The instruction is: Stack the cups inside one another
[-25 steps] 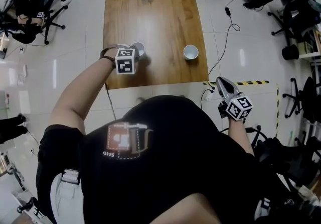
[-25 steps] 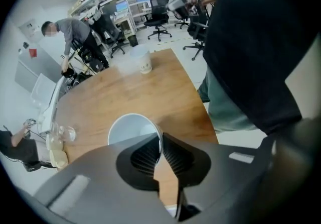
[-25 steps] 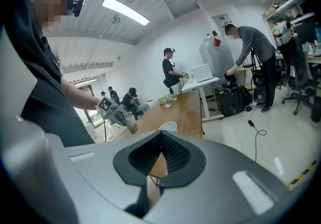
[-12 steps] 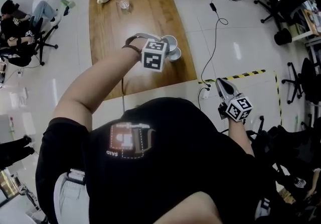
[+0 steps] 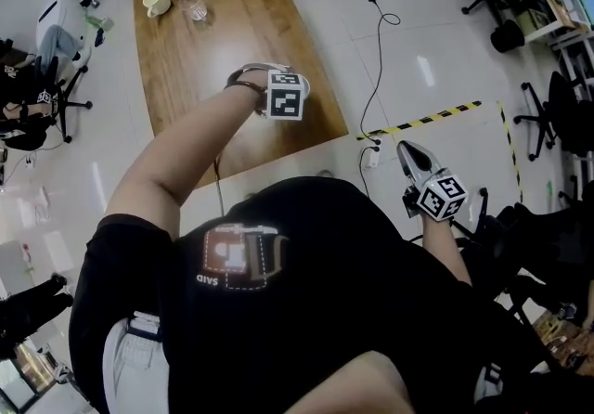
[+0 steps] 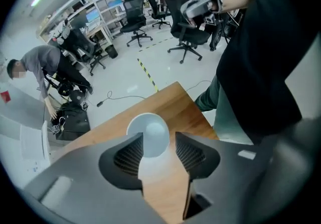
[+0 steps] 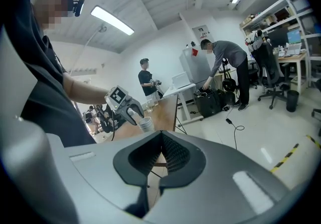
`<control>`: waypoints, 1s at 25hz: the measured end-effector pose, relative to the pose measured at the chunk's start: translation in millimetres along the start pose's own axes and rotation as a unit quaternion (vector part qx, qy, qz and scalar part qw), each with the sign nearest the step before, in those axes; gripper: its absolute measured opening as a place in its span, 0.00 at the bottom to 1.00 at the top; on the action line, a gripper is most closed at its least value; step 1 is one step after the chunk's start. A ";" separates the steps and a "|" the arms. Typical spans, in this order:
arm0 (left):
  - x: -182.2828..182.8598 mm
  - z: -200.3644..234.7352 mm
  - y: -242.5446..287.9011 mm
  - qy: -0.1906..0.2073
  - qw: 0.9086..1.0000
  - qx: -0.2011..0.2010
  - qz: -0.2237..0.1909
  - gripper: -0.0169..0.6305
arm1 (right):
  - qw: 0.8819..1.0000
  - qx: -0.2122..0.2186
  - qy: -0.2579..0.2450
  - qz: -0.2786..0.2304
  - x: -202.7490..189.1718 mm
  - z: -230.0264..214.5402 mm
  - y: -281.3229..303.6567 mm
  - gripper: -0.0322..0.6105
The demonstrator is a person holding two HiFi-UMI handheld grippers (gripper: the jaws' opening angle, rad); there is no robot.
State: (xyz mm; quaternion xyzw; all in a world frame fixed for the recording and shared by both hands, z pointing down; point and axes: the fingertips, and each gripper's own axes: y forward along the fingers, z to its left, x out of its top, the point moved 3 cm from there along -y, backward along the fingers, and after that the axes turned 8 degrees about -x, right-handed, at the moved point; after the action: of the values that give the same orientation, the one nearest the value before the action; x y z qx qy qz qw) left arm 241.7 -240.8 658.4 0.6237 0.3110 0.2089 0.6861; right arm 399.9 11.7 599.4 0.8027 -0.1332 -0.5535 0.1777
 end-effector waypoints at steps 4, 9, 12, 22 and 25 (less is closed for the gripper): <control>-2.3 -2.8 -67.2 -0.070 0.988 0.072 -0.121 0.31 | 0.999 0.021 -0.019 -0.015 23.7 11.9 14.3 0.07; -73.3 -49.7 -155.9 -0.245 0.899 0.154 -0.330 0.30 | 0.993 0.088 -0.075 -0.033 68.4 63.6 65.1 0.07; -131.9 -94.2 -182.2 -0.332 0.810 0.207 -0.437 0.26 | 0.984 0.141 -0.106 -0.029 90.2 103.2 105.4 0.07; -231.8 -222.1 -173.6 -0.504 0.543 0.326 -0.588 0.03 | 0.962 0.234 -0.139 0.003 101.5 185.1 191.3 0.07; -253.7 -243.5 -157.9 -0.513 0.522 0.338 -0.591 0.03 | 0.960 0.242 -0.138 0.014 85.1 211.0 209.4 0.07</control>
State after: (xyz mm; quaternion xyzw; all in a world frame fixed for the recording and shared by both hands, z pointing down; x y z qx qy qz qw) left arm -124.1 -256.5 537.9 0.4807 0.2498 -0.7218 0.4308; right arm 228.8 -241.1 549.9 0.7354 -0.2971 -0.6081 -0.0343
